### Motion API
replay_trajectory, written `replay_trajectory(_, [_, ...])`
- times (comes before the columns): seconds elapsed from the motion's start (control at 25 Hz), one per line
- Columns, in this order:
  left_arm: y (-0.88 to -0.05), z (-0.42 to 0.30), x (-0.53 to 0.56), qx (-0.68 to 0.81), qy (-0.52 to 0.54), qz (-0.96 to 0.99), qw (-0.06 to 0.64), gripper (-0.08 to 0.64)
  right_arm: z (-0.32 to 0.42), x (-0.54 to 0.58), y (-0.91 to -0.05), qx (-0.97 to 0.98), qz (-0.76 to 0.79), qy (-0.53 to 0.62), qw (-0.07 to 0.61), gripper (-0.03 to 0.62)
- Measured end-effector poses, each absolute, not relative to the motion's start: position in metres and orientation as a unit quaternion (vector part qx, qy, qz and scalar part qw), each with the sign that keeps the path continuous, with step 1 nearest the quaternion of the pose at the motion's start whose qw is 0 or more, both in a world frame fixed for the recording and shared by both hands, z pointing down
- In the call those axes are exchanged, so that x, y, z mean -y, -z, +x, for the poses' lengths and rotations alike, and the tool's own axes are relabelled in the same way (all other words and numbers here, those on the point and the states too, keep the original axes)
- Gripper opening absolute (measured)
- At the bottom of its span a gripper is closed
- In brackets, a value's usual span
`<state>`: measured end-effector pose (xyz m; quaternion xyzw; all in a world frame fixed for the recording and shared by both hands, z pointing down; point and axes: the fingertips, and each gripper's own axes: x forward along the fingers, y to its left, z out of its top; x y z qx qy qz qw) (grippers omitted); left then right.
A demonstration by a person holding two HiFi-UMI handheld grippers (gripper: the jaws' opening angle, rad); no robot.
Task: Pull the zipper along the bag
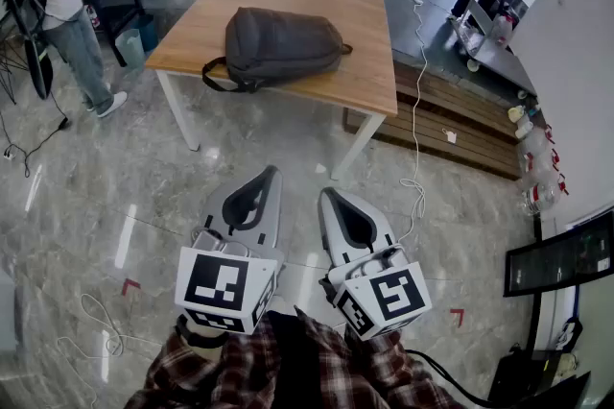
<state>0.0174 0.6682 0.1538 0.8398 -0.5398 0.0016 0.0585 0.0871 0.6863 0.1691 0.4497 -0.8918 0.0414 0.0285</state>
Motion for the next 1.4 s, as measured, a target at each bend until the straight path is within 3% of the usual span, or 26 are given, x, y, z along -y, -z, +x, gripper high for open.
replay_trajectory(1.0, [-0.157, -0.074, -0.396, 0.488, -0.013, 0.871, 0.055, 0.011, -0.011, -0.413, -0.17, 0.866, 0.497, -0.041, 0.028, 0.009])
replay_trajectory(1.4, [-0.184, -0.064, -0.289, 0.481, -0.024, 0.873, 0.078, 0.011, 0.001, -0.307, -0.193, 0.858, 0.508, -0.062, 0.041, 0.009])
